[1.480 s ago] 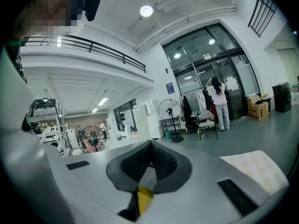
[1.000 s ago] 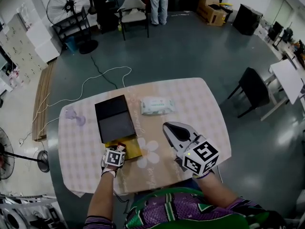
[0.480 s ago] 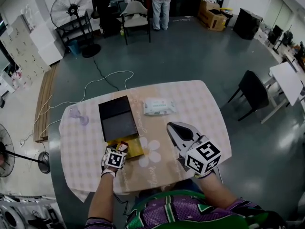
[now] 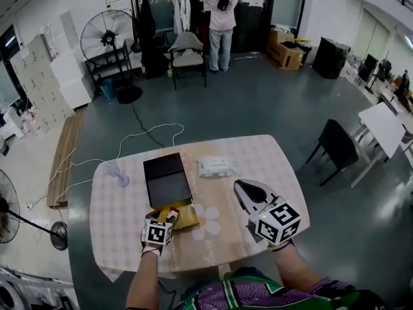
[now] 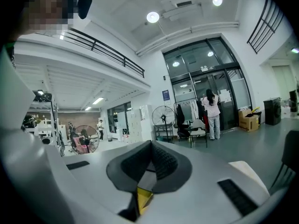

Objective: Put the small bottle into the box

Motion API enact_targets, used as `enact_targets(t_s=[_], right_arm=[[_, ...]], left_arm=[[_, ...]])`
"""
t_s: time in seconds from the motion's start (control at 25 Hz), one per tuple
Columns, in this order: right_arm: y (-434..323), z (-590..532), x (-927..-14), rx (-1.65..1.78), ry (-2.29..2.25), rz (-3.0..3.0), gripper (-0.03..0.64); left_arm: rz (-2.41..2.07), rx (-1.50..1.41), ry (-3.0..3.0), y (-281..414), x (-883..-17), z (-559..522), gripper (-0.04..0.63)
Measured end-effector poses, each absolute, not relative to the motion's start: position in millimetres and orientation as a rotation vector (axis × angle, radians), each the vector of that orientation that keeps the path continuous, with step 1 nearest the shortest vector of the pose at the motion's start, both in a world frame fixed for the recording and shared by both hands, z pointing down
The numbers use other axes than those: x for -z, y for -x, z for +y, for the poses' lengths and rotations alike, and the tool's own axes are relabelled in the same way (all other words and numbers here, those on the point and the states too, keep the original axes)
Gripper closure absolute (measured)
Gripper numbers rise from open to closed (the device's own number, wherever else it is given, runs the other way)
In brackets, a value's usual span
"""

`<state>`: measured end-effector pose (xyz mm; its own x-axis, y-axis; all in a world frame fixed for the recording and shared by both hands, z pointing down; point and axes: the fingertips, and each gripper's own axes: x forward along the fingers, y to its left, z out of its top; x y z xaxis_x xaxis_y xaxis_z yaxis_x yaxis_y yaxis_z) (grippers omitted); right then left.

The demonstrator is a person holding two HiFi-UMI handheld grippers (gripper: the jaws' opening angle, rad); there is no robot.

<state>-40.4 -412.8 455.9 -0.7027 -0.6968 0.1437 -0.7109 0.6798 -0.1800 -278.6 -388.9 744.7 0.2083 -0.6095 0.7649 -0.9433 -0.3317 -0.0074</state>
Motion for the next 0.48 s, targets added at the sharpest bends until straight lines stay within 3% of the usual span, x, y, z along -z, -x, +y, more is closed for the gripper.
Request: enact_targets(t_s=[0.48], right_arm=[[47, -357, -409, -0.242, -1.235, -2.849, 0.611]], left_arm=[[-1.576, -0.552, -2.169, 278, -636, -341, 0.328]])
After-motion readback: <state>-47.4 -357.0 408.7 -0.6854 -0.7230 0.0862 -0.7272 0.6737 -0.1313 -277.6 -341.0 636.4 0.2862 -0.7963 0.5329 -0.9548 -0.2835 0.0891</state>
